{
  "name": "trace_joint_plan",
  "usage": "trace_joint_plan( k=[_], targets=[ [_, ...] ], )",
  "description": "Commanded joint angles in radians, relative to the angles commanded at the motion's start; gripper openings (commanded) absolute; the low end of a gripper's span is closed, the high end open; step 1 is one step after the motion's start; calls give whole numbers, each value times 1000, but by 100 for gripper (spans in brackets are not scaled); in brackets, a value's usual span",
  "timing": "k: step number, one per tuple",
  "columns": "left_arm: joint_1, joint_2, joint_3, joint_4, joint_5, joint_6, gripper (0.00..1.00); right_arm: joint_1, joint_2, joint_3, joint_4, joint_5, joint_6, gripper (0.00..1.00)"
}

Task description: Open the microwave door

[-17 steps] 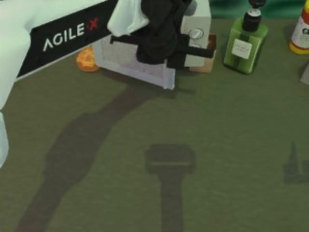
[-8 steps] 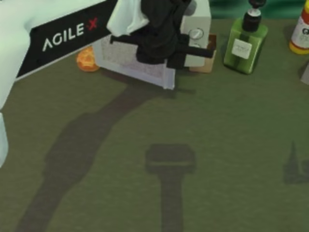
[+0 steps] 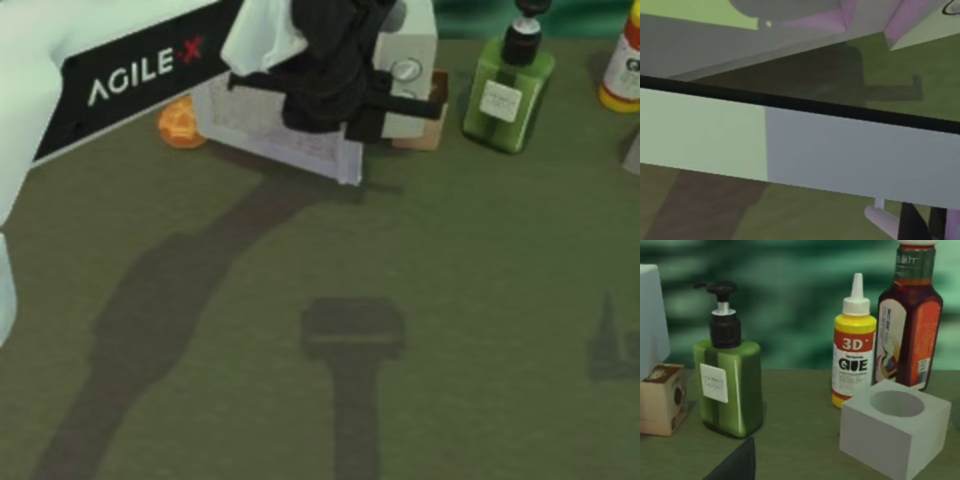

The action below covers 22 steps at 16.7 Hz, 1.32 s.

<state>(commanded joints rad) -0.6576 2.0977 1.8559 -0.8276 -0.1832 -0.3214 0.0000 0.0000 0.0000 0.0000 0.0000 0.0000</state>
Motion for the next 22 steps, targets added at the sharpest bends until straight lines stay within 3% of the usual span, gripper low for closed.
trace_joint_plan(
  k=[10,22],
  targets=[
    [21,-94,-141,64,61,112,0,0,0,0,0,0,0,100],
    [21,-95,-143,65,62,114,0,0,0,0,0,0,0,100]
  ],
)
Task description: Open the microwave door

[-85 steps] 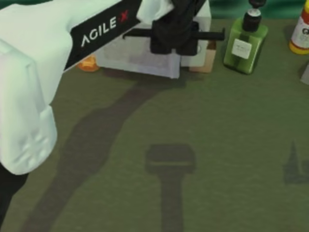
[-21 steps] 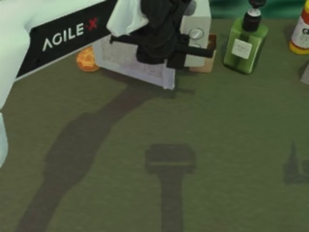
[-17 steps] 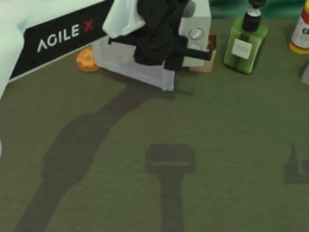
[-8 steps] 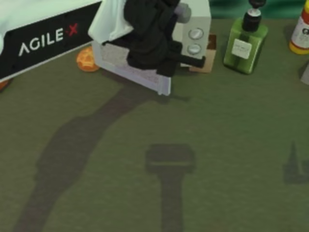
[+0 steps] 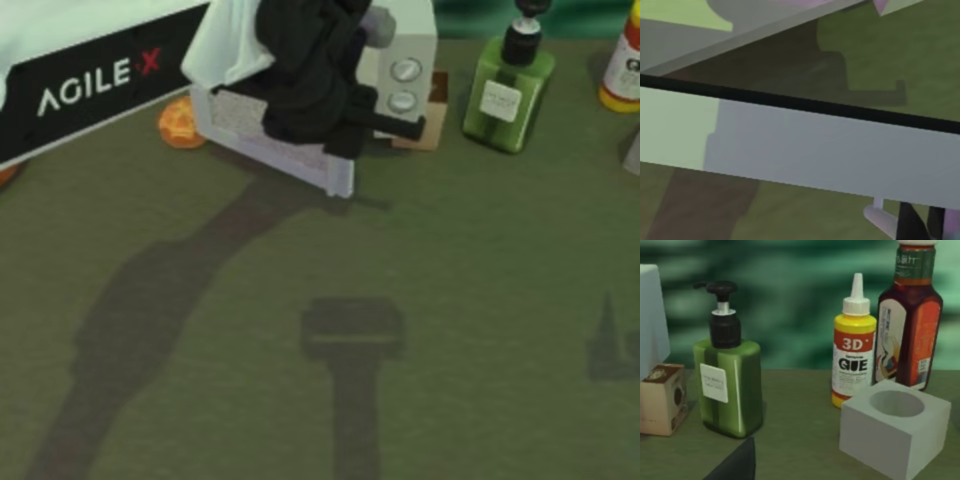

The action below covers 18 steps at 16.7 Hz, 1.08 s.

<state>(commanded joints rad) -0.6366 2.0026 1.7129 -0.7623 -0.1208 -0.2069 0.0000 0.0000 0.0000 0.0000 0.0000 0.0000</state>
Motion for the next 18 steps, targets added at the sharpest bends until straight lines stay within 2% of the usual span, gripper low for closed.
trace_joint_plan(
  k=[13,18],
  targets=[
    [0,0,0,0,0,0,0,0,0,0,0,0,0,100],
    [9,-33,-51,18,30,46,0,0,0,0,0,0,0,100]
  ],
)
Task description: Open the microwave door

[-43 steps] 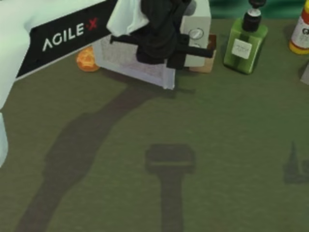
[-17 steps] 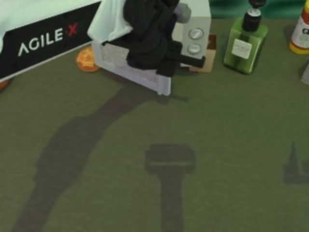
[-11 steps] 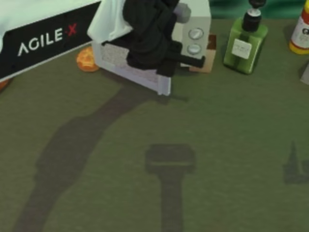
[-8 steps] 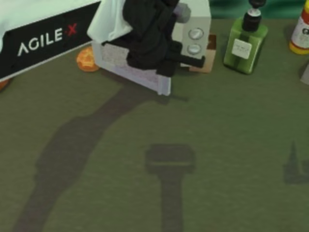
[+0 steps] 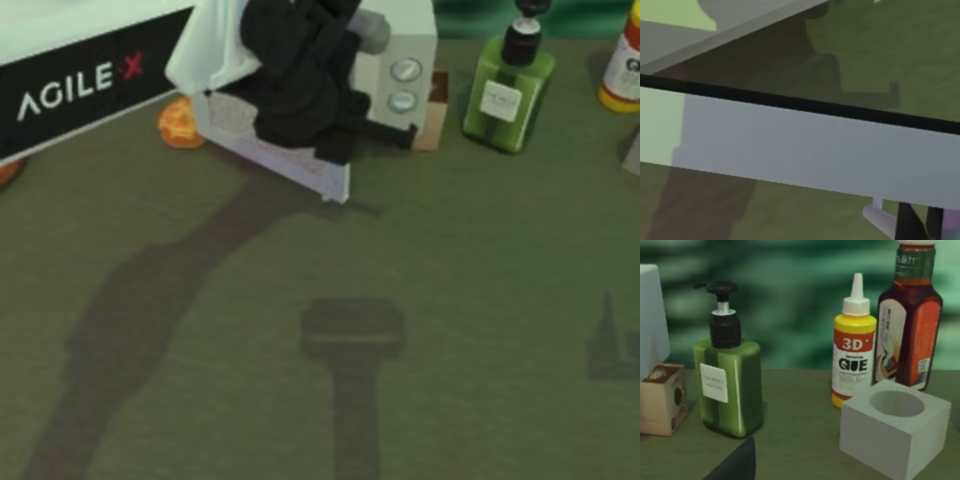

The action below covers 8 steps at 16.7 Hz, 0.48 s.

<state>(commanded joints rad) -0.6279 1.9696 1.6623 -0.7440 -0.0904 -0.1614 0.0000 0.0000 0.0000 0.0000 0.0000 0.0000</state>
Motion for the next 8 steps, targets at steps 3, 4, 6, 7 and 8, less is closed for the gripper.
trace_joint_plan(
  k=[3,4,6,7,8],
  targets=[
    [17,-44,-54,24,32,62,0,0,0,0,0,0,0,100],
    [20,-51,-66,27,38,75,0,0,0,0,0,0,0,100],
    [22,-53,-71,28,41,79,0,0,0,0,0,0,0,100],
    [22,-53,-71,28,41,79,0,0,0,0,0,0,0,100],
    [22,-53,-71,28,41,79,0,0,0,0,0,0,0,100]
  ],
)
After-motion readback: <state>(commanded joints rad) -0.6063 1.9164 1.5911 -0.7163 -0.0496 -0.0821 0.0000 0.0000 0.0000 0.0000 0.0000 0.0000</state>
